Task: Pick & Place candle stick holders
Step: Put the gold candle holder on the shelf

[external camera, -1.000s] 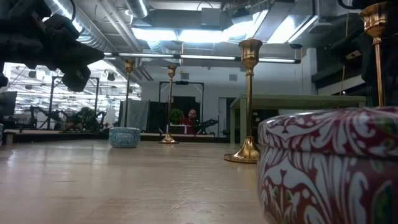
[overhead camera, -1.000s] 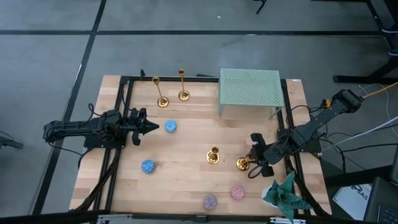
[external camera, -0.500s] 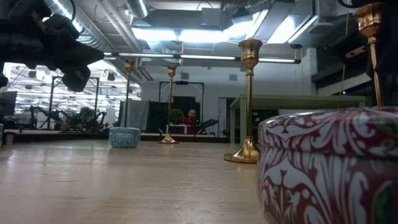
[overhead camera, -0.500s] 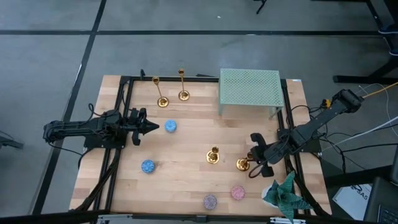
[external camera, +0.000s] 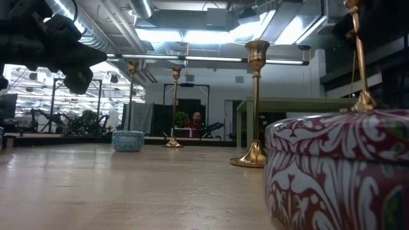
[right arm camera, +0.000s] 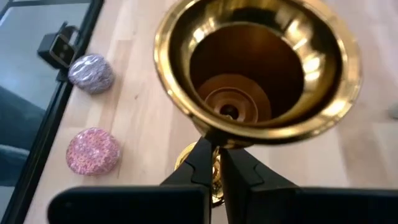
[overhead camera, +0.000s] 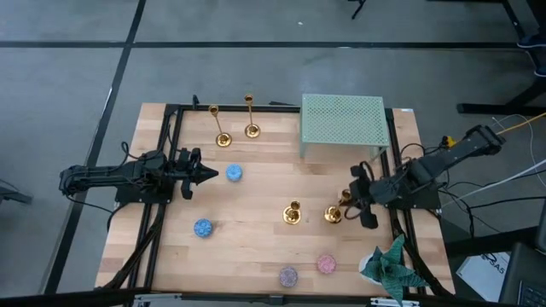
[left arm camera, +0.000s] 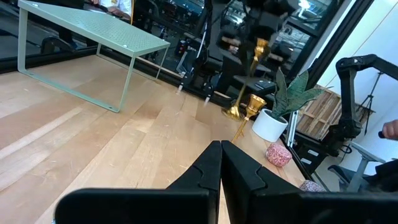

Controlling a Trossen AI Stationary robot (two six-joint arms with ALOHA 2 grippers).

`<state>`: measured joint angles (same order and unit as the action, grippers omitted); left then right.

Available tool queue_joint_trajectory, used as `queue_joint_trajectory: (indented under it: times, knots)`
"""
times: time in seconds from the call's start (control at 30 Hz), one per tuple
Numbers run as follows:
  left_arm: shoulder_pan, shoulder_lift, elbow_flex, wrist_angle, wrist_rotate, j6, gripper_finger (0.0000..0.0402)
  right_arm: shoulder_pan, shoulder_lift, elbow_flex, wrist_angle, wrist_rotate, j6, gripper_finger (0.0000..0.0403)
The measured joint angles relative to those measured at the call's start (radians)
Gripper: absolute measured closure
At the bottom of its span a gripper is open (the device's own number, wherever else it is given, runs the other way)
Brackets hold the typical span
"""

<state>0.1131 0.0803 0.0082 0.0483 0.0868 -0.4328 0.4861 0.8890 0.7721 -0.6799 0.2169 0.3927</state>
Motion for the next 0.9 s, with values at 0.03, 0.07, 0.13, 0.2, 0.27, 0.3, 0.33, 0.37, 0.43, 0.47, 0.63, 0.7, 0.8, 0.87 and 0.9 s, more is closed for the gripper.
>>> queue_joint_trajectory:
  times: [0.03, 0.07, 0.13, 0.2, 0.27, 0.3, 0.33, 0.37, 0.43, 0.47, 0.63, 0.7, 0.8, 0.87, 0.9]
  knots:
    - [0.000, 0.000, 0.000, 0.000, 0.000, 0.000, 0.0396, -0.019, -0.005, 0.022, -0.025, 0.000, 0.000, 0.0391]
    - [0.000, 0.000, 0.000, 0.000, 0.000, 0.000, 0.0396, -0.038, -0.008, 0.047, -0.053, 0.000, -0.001, 0.0391]
    - [0.000, 0.000, 0.000, 0.000, 0.000, 0.000, 0.0396, -0.078, -0.009, 0.096, -0.114, 0.000, -0.006, 0.0391]
    - [0.000, 0.000, 0.000, 0.000, 0.000, 0.000, 0.0396, -0.118, -0.009, 0.146, -0.166, 0.000, -0.008, 0.0391]
    - [0.000, 0.000, 0.000, 0.000, 0.000, 0.000, 0.0396, -0.163, -0.009, 0.189, -0.200, 0.000, -0.008, 0.0391]
    - [0.000, 0.000, 0.000, 0.000, 0.000, 0.000, 0.0396, -0.185, -0.009, 0.209, -0.214, 0.000, -0.008, 0.0391]
    - [0.000, 0.000, 0.000, 0.000, 0.000, 0.000, 0.0396, -0.208, -0.009, 0.228, -0.226, 0.000, -0.009, 0.0391]
    - [0.000, 0.000, 0.000, 0.000, 0.000, 0.000, 0.0396, -0.231, -0.009, 0.246, -0.233, 0.000, -0.011, 0.0391]
    - [0.000, 0.000, 0.000, 0.000, 0.000, 0.000, 0.0396, -0.281, -0.008, 0.282, -0.237, 0.000, -0.011, 0.0391]
    - [0.000, 0.000, 0.000, 0.000, 0.000, 0.000, 0.0396, -0.307, -0.009, 0.300, -0.238, 0.000, -0.011, 0.0391]
    - [0.000, 0.000, 0.000, 0.000, 0.000, 0.000, 0.0396, -0.443, -0.008, 0.366, -0.240, 0.041, -0.010, 0.0391]
    - [0.000, 0.000, 0.000, 0.000, 0.000, 0.000, 0.0396, -0.499, -0.008, 0.386, -0.239, 0.053, -0.010, 0.0391]
    - [0.000, 0.000, 0.000, 0.000, 0.000, 0.000, 0.0396, -0.584, -0.003, 0.405, -0.240, 0.053, -0.010, 0.0391]
    - [0.000, 0.000, 0.000, 0.000, 0.000, 0.000, 0.0396, -0.640, 0.001, 0.413, -0.241, 0.054, -0.012, 0.0391]
    - [0.000, 0.000, 0.000, 0.000, 0.000, 0.000, 0.0396, -0.667, 0.002, 0.418, -0.242, 0.057, -0.017, 0.0391]
